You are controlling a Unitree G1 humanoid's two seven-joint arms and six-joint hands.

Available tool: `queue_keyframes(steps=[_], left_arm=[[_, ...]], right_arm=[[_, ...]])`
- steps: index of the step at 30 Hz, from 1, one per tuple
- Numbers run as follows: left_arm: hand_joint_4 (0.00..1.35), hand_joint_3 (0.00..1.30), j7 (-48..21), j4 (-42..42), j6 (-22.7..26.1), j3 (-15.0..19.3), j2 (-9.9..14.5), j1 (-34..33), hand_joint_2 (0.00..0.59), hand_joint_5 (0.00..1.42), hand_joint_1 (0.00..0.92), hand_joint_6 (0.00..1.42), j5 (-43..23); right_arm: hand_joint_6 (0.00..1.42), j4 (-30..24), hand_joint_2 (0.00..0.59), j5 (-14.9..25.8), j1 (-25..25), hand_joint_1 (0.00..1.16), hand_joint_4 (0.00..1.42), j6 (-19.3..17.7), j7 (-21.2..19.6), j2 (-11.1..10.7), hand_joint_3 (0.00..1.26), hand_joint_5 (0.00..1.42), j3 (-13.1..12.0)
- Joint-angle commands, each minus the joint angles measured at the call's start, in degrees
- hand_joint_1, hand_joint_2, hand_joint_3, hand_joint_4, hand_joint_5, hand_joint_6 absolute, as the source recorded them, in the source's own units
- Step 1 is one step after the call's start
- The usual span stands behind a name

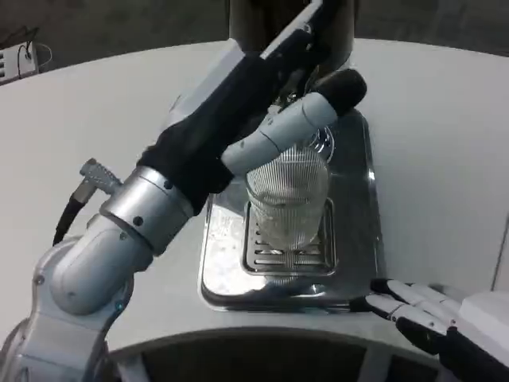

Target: Grasp the cup under the faucet to collect the drink, then remove the cup.

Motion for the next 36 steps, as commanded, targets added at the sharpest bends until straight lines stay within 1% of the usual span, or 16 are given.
queue_keyframes(steps=[1, 8, 16, 18, 20, 23, 26, 28, 31, 33, 34, 36], left_arm=[[0.00, 0.04, -1.6, 1.6, 1.6, -1.4, 0.8, -1.4, 0.052, 0.09, 0.000, 0.17, 1.7], [0.00, 0.04, -3.0, 3.1, 2.4, -3.5, 0.8, -2.7, 0.051, 0.09, 0.000, 0.16, 3.8], [0.00, 0.04, -5.8, 4.2, 2.5, -6.9, 2.0, -4.6, 0.048, 0.08, 0.000, 0.16, 8.4], [0.00, 0.03, -6.1, 4.3, 2.4, -7.3, 2.0, -4.6, 0.041, 0.07, 0.000, 0.16, 9.2], [0.00, 0.03, -6.4, 3.4, 1.9, -7.9, 2.6, -3.8, 0.041, 0.07, 0.000, 0.15, 10.4], [0.00, 0.03, -6.7, 2.9, 1.2, -8.4, 3.3, -3.4, 0.042, 0.07, 0.000, 0.15, 11.6], [0.00, 0.03, -7.2, 3.4, 0.6, -8.6, 3.6, -3.8, 0.042, 0.07, 0.000, 0.15, 12.3], [0.00, 0.03, -7.5, 4.1, 0.3, -8.7, 3.7, -4.3, 0.042, 0.07, 0.000, 0.14, 12.3], [0.00, 0.03, -7.8, 5.3, -0.5, -9.2, 3.9, -5.1, 0.041, 0.06, 0.000, 0.14, 12.9], [0.00, 0.04, -8.0, 6.0, -1.0, -9.3, 4.2, -5.7, 0.035, 0.06, 0.000, 0.14, 13.2], [0.00, 0.04, -8.2, 6.2, -1.2, -9.2, 4.2, -5.9, 0.034, 0.06, 0.000, 0.14, 13.4], [0.00, 0.04, -8.5, 6.7, -1.6, -9.1, 4.2, -6.3, 0.035, 0.05, 0.000, 0.14, 13.7]], right_arm=[[0.01, -0.8, 0.517, 1.1, 0.7, 0.42, 0.01, -1.2, -0.4, 0.3, 0.11, 0.03, -0.8], [0.02, -0.8, 0.517, 2.5, 1.4, 0.42, 0.01, -2.1, -0.6, 0.1, 0.11, 0.03, -2.1], [0.02, -0.8, 0.517, 3.8, 2.2, 0.42, 0.01, -2.2, -0.9, 0.0, 0.11, 0.03, -3.2], [0.02, -0.8, 0.517, 4.1, 2.5, 0.42, 0.01, -1.9, -1.2, 0.2, 0.11, 0.03, -3.2], [0.02, -0.8, 0.517, 4.7, 2.9, 0.42, 0.01, -1.4, -1.9, 0.8, 0.11, 0.03, -3.3], [0.02, -0.8, 0.517, 5.8, 3.4, 0.42, 0.02, 0.0, -3.0, 1.3, 0.11, 0.06, -3.3], [0.03, -0.8, 0.504, 7.2, 3.5, 0.42, 0.03, 2.6, -4.3, 1.7, 0.12, 0.08, -3.0], [0.03, -0.8, 0.490, 7.8, 3.5, 0.42, 0.03, 4.2, -5.0, 1.5, 0.12, 0.08, -2.7], [0.03, -0.8, 0.486, 8.2, 3.3, 0.41, 0.04, 6.9, -6.2, 1.3, 0.12, 0.08, -2.0], [0.04, -0.8, 0.477, 8.3, 3.2, 0.42, 0.04, 8.0, -7.0, 1.2, 0.12, 0.10, -1.6], [0.04, -0.8, 0.476, 8.6, 3.2, 0.42, 0.04, 9.1, -7.5, 1.4, 0.12, 0.10, -1.4], [0.05, -0.8, 0.449, 9.4, 3.4, 0.44, 0.04, 10.8, -8.8, 1.8, 0.12, 0.11, -1.1]])
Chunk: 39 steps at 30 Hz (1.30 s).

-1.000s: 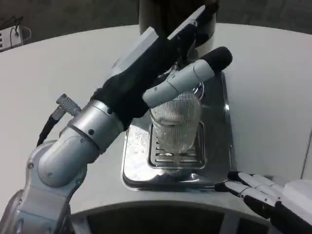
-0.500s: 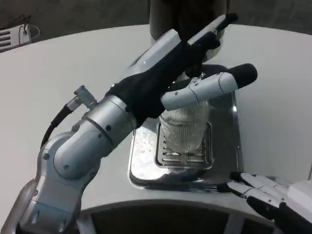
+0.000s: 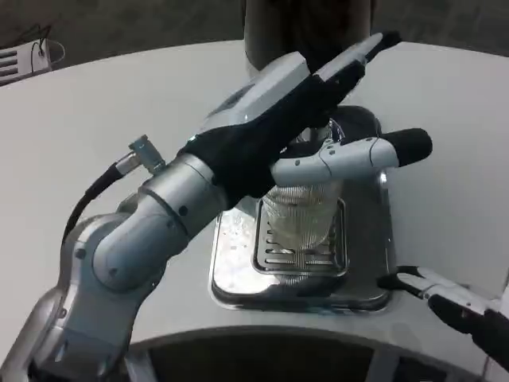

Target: Grasp the cup under the faucet to collect the drink, then remove the cup.

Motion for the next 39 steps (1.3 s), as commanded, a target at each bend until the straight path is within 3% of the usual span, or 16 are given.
queue_keyframes(steps=[1, 6, 9, 24, 39], left_arm=[[0.00, 0.04, -3.0, 2.7, -0.2, -1.6, 0.8, 0.1, 0.035, 0.05, 0.000, 0.14, 1.1], [0.00, 0.04, -3.3, 3.5, -0.4, -0.9, 0.5, -0.3, 0.029, 0.05, 0.000, 0.14, 1.0], [0.00, 0.04, -3.2, 3.6, -0.5, -0.6, 0.4, -0.3, 0.027, 0.05, 0.000, 0.14, 1.1], [0.00, 0.04, -3.4, 2.1, -0.3, 1.0, 0.7, -0.1, 0.013, 0.05, 0.000, 0.14, 1.0], [0.00, 0.05, -6.0, 2.9, -1.8, 0.5, 3.5, -2.6, 0.000, 0.05, 0.000, 0.14, 2.2]], right_arm=[[0.06, -0.8, 0.433, 2.1, 0.3, 0.45, 0.04, 4.0, -3.2, 0.6, 0.12, 0.12, 1.0], [0.12, -0.8, 0.322, 4.0, 0.5, 0.58, 0.05, 10.1, -7.5, 1.5, 0.07, 0.17, 2.7], [0.14, 1.1, 0.280, 4.7, 0.4, 0.64, 0.06, 9.8, -11.6, 3.1, 0.01, 0.19, 4.4], [0.14, 12.5, 0.238, 5.6, -0.6, 0.72, 0.10, 2.8, -26.3, 5.8, 0.00, 0.19, 11.9], [0.13, 20.8, 0.229, 4.1, -5.8, 0.75, 0.10, 2.2, -32.6, 5.5, 0.00, 0.19, 18.8]])
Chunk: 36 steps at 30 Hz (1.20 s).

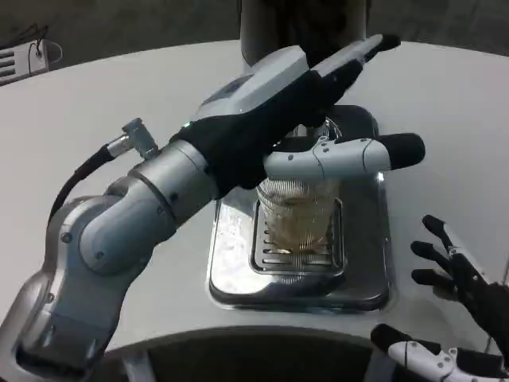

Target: Grasp the cup under the faucet to collect the drink, then remove the cup.

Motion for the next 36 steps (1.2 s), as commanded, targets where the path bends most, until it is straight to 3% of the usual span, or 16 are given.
queue_keyframes(steps=[1, 18, 36], left_arm=[[0.00, 0.05, -2.5, 1.6, -0.2, -1.0, 1.5, -0.6, 0.000, 0.05, 0.000, 0.14, 1.2], [0.00, 0.06, -4.4, 2.2, -1.1, -0.5, 2.8, -2.3, 0.000, 0.05, 0.000, 0.14, 0.6], [0.00, 0.06, -6.2, 2.0, -1.5, -0.8, 4.9, -3.9, 0.000, 0.05, 0.000, 0.14, 1.4]], right_arm=[[0.13, 1.8, 0.229, -0.4, -1.2, 0.75, 0.10, -0.6, -2.0, 0.1, 0.00, 0.19, 1.4], [0.10, 7.8, 0.229, -5.8, -8.0, 0.76, 0.08, -0.3, -11.1, 3.4, 0.00, 0.17, 7.6], [0.07, 12.5, 0.229, -6.7, -16.3, 0.76, 0.05, 3.0, -13.0, 5.9, 0.00, 0.13, 10.3]])
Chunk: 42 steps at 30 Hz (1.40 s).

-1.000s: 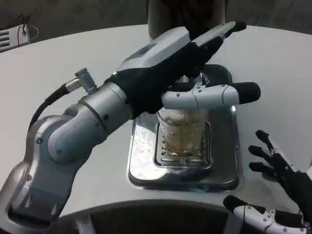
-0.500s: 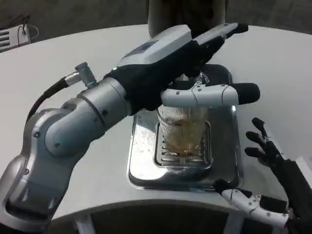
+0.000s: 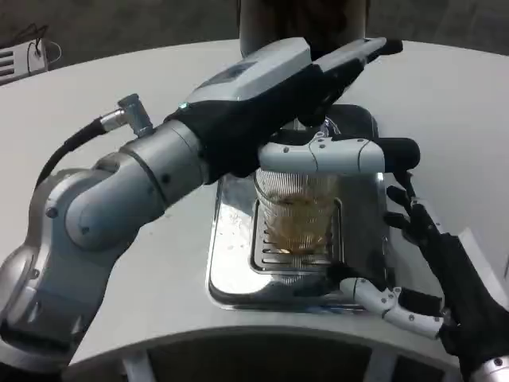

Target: Grasp the cup under the faucet to collect the drink, then remove the cup.

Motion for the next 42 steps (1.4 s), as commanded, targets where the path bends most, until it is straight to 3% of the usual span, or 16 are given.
queue_keyframes(steps=[1, 24, 30, 42], left_arm=[[0.00, 0.06, -1.7, 0.3, 0.1, -0.8, 1.0, -0.2, 0.000, 0.05, 0.000, 0.14, 1.4], [0.00, 0.06, -3.2, 1.1, -0.8, -0.4, 1.2, -2.2, 0.000, 0.05, 0.000, 0.14, 2.5], [0.00, 0.06, -2.0, 0.2, -0.7, 1.1, 0.9, -1.6, 0.000, 0.05, 0.000, 0.15, 1.8], [0.00, 0.07, 4.0, -1.8, -3.4, 7.1, -2.0, 2.0, 0.006, 0.06, 0.000, 0.16, -1.5]], right_arm=[[0.06, 1.7, 0.229, -0.4, -1.8, 0.76, 0.05, 0.9, -0.8, 0.7, 0.00, 0.13, 0.7], [0.06, 8.0, 0.232, -0.3, -8.9, 0.75, 0.04, 1.4, -2.7, 1.7, 0.00, 0.13, 2.6], [0.06, 8.9, 0.237, -0.2, -9.7, 0.75, 0.04, 1.4, -3.2, 2.1, 0.00, 0.13, 3.0], [0.06, 8.6, 0.238, -0.2, -9.8, 0.75, 0.04, 1.4, -3.5, 2.2, 0.00, 0.13, 3.1]])
